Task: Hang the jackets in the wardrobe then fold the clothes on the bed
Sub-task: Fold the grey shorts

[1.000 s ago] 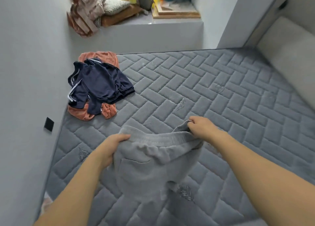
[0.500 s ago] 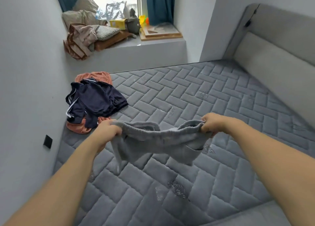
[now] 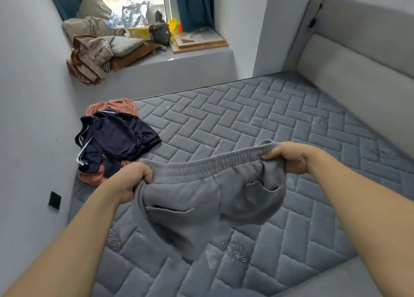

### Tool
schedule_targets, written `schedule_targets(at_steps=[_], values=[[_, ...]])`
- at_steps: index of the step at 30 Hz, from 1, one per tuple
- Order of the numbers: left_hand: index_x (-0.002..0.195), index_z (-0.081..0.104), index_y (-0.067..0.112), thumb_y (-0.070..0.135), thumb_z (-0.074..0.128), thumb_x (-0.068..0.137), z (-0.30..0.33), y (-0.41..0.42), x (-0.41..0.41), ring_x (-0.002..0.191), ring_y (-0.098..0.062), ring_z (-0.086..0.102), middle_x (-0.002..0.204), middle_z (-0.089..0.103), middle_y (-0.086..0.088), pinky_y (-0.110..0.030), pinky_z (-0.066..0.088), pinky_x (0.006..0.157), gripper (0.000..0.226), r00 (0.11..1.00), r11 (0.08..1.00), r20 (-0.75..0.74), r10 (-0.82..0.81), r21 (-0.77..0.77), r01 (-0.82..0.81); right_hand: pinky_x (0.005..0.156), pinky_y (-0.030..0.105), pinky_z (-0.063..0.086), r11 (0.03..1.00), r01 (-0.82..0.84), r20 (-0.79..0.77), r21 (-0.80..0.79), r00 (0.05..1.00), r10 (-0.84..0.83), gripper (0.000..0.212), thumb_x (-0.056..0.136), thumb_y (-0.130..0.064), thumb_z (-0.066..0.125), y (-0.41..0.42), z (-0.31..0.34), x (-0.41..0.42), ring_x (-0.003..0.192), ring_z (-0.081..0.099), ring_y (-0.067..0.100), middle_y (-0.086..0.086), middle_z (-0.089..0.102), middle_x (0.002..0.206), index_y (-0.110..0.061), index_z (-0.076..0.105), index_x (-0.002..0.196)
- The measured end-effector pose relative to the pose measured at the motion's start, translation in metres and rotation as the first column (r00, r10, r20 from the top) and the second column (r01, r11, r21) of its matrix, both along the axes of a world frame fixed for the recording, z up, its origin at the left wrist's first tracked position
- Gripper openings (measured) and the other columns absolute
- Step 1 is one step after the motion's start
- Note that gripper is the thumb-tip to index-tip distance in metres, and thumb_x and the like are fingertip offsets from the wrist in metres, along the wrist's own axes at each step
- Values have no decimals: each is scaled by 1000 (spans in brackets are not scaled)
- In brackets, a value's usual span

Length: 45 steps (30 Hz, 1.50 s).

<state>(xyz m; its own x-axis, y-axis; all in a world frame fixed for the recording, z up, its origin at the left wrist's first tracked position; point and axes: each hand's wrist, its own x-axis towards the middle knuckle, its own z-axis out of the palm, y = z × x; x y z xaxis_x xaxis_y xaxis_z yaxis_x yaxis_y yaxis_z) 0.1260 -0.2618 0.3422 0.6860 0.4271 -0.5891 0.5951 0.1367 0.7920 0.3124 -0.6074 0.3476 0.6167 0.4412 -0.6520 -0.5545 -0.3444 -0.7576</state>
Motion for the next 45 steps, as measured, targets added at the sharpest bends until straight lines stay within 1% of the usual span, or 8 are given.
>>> schedule_targets(at_steps=[8, 13, 16, 19, 22, 24, 28, 45], values=[[57, 52, 4, -1, 34, 53, -32, 28, 36, 51, -28, 58, 61, 56, -9, -28, 54, 52, 18, 997, 955, -76, -1, -297, -21, 82, 39, 56, 961, -154, -158, -228, 980, 119, 47, 69, -11, 74, 36, -13, 60, 93, 69, 28, 16, 71, 110, -4, 65, 116], [76, 47, 12, 0, 57, 62, -105, 78, 131, 62, -20, 38, 74, 42, -7, -27, 29, 56, 21, 992, 986, -106, 74, 159, -57, 76, 34, 51, 845, 141, 327, -515, 944, 42, 40, 82, -27, 77, 115, -89, 136, 90, 63, 25, 14, 67, 111, -4, 64, 112], [102, 48, 15, 8, 59, 81, -204, 106, 185, 90, -28, 45, 104, 47, -12, -34, 36, 77, 24, 977, 817, -157, 144, 576, -28, 97, 38, 40, 698, 393, 716, -598, 654, 245, 41, 89, -25, 62, 172, -181, 173, 116, 51, 34, 16, 51, 131, -4, 55, 124], [116, 41, 16, 13, 57, 80, -313, 116, 225, 122, -34, 36, 134, 36, -14, -42, 34, 98, 39, 970, 734, -243, -25, 654, 183, 107, 44, 28, 709, 354, 772, -609, 470, 428, 49, 89, -26, 56, 228, -304, 179, 130, 39, 34, 15, 39, 144, -9, 47, 134], [151, 1, 33, 26, 52, 86, -416, 113, 236, 147, -26, -5, 160, -11, 2, -61, 17, 113, 83, 690, 596, -643, -332, 425, 682, 117, 52, -7, 537, -3, 473, -844, 468, 747, 66, 96, -49, 38, 256, -432, 154, 149, -1, 28, 8, -1, 162, -28, 14, 154], [143, -30, 47, 27, 51, 86, -474, 109, 232, 145, -25, -27, 153, -39, 7, -76, 4, 105, 101, 510, 516, -765, -394, 275, 811, 113, 57, -17, 402, -88, 335, -911, 407, 850, 71, 95, -60, 24, 257, -500, 140, 147, -21, 26, 5, -20, 161, -33, -6, 154], [100, -64, 42, 33, 58, 77, -530, 97, 232, 124, -29, -51, 116, -71, 3, -85, -15, 81, 125, 464, 483, -848, -256, 304, 821, 117, 58, -1, 498, 110, 506, -860, 306, 806, 74, 87, -59, 31, 252, -567, 135, 150, 4, 28, 8, 10, 163, -28, 17, 152], [110, -62, 40, 45, 58, 79, -526, 97, 238, 118, -31, -57, 126, -67, -2, -87, -14, 80, 124, 443, 500, -848, -292, 260, 826, 115, 62, 10, 560, 156, 581, -814, 253, 774, 71, 86, -52, 36, 253, -569, 135, 148, 14, 31, 11, 21, 159, -24, 28, 150]])
